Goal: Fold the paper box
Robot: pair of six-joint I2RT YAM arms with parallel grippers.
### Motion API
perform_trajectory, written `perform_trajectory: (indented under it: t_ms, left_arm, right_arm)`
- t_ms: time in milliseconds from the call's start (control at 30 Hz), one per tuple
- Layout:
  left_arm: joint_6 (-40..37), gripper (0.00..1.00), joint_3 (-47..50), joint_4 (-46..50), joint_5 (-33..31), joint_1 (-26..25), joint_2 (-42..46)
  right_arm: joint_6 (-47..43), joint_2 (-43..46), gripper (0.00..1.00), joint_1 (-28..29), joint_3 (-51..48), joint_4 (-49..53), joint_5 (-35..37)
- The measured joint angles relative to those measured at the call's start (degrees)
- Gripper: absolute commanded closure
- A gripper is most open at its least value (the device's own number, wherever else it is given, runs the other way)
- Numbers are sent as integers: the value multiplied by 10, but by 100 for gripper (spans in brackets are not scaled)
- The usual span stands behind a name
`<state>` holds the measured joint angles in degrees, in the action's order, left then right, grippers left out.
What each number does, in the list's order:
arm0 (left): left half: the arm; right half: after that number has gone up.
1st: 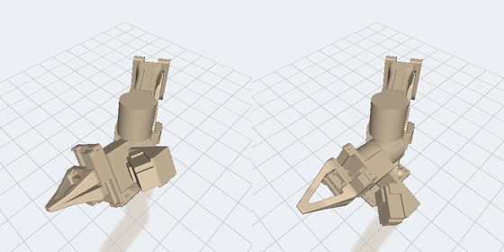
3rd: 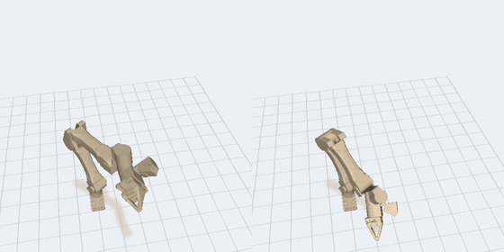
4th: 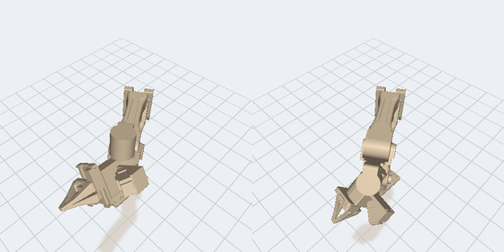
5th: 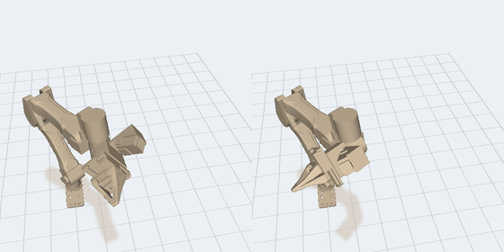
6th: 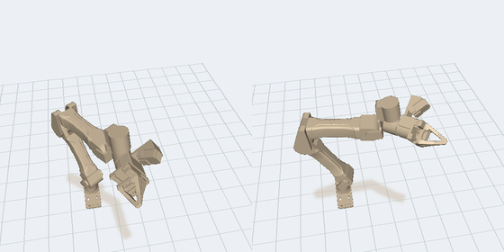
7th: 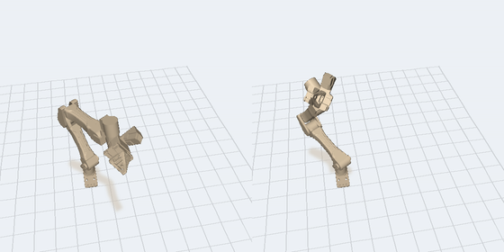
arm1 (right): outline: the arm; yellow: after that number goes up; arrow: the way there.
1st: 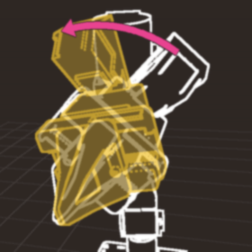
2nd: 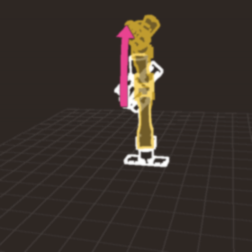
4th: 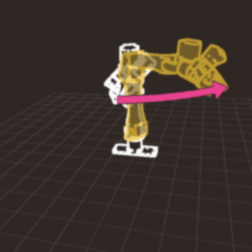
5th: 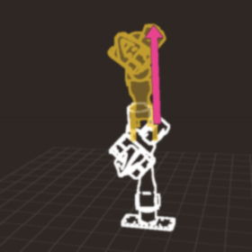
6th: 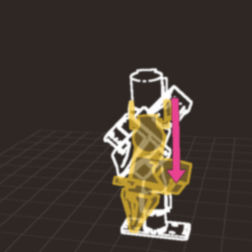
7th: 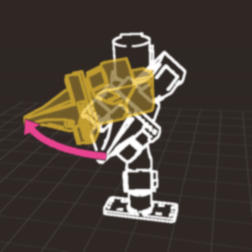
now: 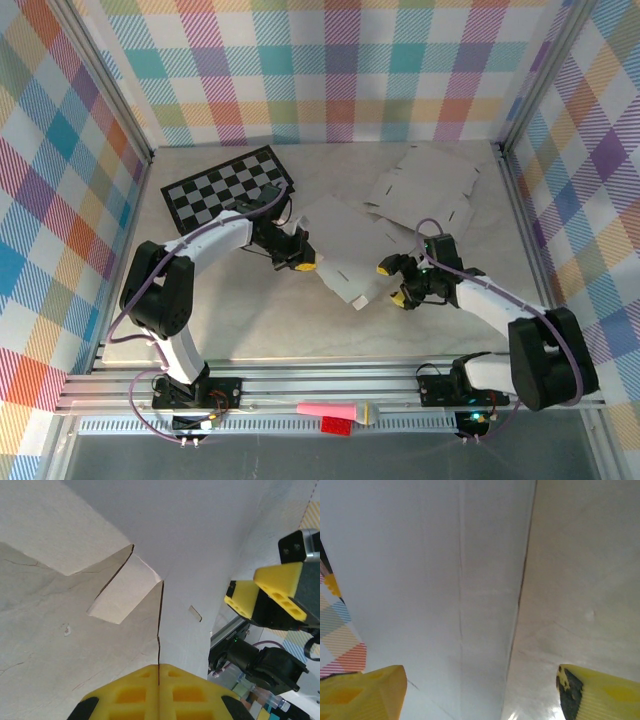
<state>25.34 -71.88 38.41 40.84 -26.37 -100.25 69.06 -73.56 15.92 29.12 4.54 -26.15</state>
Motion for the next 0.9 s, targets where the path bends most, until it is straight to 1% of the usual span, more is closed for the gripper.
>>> perform_trajectory:
  t_ms: [167,333,400,533,667,900]
  left_arm:
    - [2,100,0,0,3,3,5]
    - [2,100,0,0,7,4,6]
    - [2,100,0,0,7,5,7]
    - [2,100,0,0,7,7,7]
    - [2,100,0,0,7,7,7]
    - [-1,100,0,2,12,7,7]
  right_arm:
    - [23,-25,36,0,-9,-63,2]
    - [30,-26,45,-3,-14,-102,6]
    - [32,-26,47,-5,-16,-110,7]
    - [37,-14,52,-6,-16,-110,11]
    - [38,20,55,-6,-16,-99,18]
    - [38,60,66,-9,-15,-67,31]
